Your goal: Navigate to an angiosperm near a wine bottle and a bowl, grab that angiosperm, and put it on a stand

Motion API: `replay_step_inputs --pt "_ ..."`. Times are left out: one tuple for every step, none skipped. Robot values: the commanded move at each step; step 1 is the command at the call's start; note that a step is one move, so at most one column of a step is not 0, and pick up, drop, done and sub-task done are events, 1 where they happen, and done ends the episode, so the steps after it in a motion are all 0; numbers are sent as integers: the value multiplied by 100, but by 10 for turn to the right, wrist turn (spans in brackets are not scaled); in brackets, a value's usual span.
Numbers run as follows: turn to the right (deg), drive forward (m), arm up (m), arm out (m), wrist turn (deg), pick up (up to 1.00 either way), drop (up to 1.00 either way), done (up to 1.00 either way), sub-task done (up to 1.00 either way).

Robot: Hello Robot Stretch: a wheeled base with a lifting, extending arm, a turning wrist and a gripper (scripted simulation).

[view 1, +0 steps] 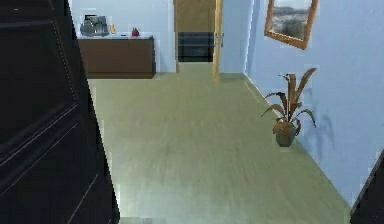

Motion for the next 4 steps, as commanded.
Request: replay_step_inputs --pt "0 60 0 0 0 0 0 0 0" --pt "450 0 0 0 0 0 0 0 0" --pt "450 0 0 0 0 0 0 0 0" --pt "0 10 0 0 0 0 0 0 0"
